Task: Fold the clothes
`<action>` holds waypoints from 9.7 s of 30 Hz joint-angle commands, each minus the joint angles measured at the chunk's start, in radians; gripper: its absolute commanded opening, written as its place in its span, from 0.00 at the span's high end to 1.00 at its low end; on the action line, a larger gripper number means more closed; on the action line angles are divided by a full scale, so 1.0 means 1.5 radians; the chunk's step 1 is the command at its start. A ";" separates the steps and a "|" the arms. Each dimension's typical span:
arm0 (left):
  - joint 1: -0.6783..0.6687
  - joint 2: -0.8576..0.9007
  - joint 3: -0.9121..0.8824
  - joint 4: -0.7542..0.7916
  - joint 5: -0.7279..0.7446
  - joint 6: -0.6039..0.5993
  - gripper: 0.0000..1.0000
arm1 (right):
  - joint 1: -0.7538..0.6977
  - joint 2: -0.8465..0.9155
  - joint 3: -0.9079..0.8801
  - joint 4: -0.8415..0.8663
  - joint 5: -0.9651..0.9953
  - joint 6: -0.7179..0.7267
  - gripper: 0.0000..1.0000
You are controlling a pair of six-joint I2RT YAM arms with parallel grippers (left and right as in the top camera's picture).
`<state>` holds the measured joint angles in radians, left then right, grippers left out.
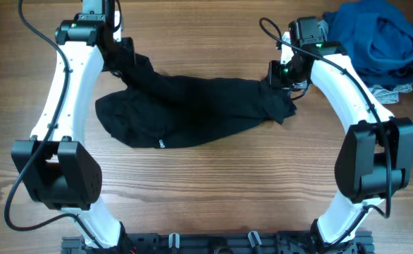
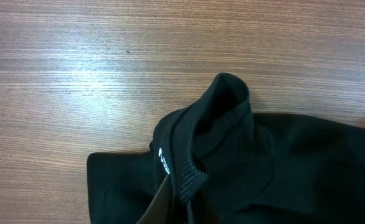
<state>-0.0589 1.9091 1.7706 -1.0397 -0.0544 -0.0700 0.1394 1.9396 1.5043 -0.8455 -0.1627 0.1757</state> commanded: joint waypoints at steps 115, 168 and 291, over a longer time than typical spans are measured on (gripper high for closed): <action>-0.010 -0.617 0.131 0.055 -0.116 0.009 0.96 | -0.035 -0.511 0.363 -0.324 0.081 -0.096 0.96; -0.010 0.093 0.107 -0.220 -0.072 0.009 0.96 | -0.066 0.152 0.253 -0.351 -0.077 -0.175 0.96; -0.046 -0.467 -0.583 0.348 -0.035 -0.335 0.96 | -0.140 -0.474 -0.522 0.124 -0.236 0.128 0.96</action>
<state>-0.1291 1.1702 0.8833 -0.5705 -0.0853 -0.5880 -0.0673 1.2247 0.7097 -0.6888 -0.4961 0.3801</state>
